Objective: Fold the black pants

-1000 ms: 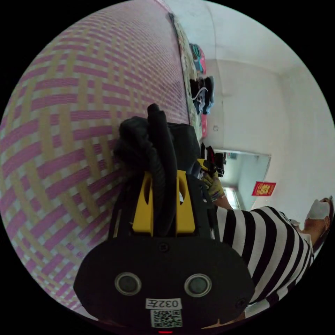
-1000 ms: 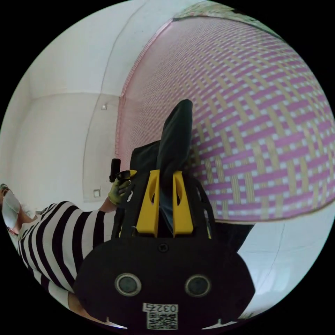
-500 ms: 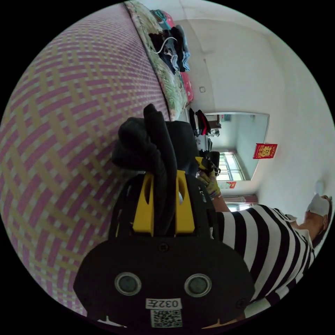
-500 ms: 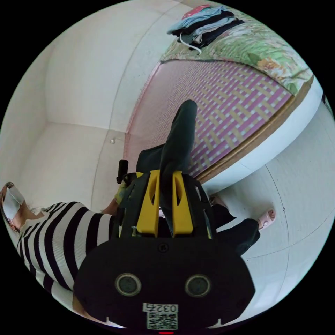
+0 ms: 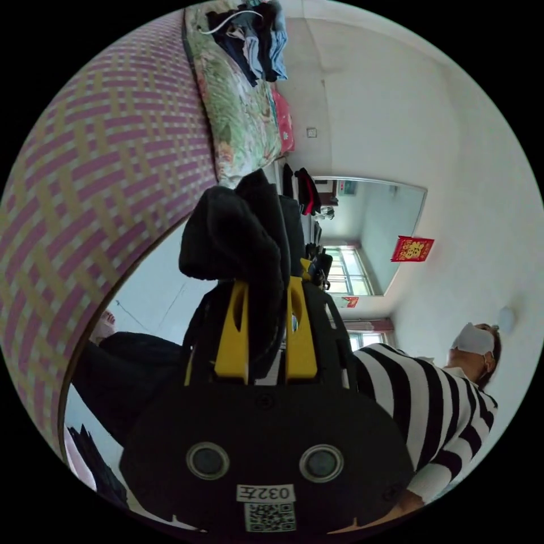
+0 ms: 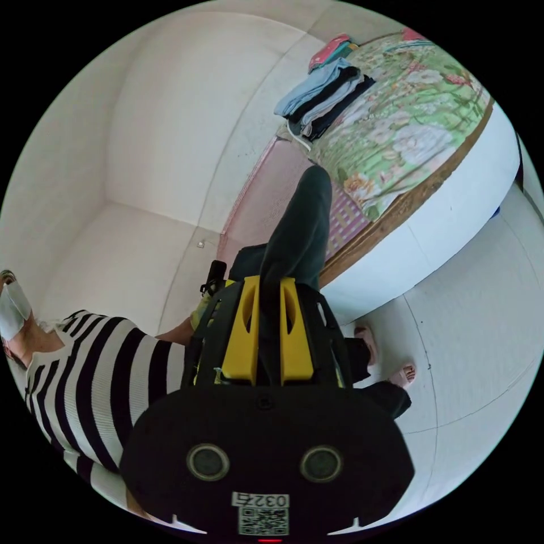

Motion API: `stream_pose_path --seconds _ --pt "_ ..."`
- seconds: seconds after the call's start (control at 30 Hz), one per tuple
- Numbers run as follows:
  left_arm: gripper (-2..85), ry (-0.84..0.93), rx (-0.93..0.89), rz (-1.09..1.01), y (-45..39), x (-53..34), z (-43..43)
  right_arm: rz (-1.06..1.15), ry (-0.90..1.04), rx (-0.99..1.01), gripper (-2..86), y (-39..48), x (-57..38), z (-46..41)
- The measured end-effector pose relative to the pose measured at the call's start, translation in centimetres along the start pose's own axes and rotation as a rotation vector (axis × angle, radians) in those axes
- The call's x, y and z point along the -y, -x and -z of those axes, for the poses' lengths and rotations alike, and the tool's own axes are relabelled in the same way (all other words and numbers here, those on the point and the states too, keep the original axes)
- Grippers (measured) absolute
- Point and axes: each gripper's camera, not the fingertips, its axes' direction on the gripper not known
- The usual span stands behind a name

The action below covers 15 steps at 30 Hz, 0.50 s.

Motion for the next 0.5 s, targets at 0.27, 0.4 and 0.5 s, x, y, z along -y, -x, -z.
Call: stream_pose_path --seconds 0.27,0.4,0.5 --pt "6.1 -0.02 -0.068 -0.071 -0.4 6.1 -3.5 0.044 0.008 -0.015 5.7 -5.2 6.6 1.8" --pt "5.9 -0.062 -0.111 -0.073 0.1 9.3 -3.3 0.034 -0.013 -0.015 5.6 -6.8 11.0 3.5" --pt "5.7 -0.103 -0.139 -0.096 -0.5 11.6 -3.0 0.06 -0.014 -0.029 5.6 -7.4 15.3 5.1"
